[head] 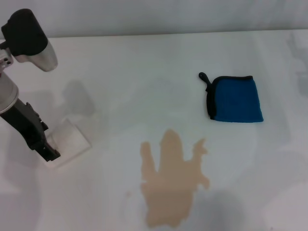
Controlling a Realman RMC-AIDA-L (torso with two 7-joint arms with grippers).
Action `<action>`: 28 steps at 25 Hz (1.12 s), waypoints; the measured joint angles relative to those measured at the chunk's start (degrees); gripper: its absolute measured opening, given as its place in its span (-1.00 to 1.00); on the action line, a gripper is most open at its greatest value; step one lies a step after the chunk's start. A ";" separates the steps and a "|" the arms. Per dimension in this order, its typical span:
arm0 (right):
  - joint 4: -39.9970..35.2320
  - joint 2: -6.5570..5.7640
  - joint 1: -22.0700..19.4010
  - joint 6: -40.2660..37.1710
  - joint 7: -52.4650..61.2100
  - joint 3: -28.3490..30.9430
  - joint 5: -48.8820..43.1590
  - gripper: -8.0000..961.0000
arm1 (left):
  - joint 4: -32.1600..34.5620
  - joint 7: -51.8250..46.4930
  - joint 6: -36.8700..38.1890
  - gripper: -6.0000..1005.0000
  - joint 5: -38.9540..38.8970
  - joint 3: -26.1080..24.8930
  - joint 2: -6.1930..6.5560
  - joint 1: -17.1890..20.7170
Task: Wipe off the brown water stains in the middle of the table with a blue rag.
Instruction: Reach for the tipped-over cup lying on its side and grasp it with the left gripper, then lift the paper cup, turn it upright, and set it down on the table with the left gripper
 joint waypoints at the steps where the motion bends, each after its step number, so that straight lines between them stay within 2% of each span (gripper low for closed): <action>1: 0.00 0.00 0.00 0.00 0.00 0.00 0.00 0.73 | -0.03 0.00 0.06 0.76 -0.07 0.00 -0.02 0.03; 15: 0.00 0.56 0.00 0.00 0.01 0.00 0.00 0.73 | -5.40 0.00 7.14 0.76 -2.54 1.33 -0.23 0.16; 20: 0.00 0.58 0.00 0.00 0.01 0.00 0.00 0.73 | -5.71 0.00 7.84 0.76 -2.88 3.81 -0.15 0.20; 28: 0.00 0.55 -0.28 0.00 0.01 0.92 0.00 0.73 | -5.61 0.07 8.44 0.75 -3.62 4.44 -0.21 0.13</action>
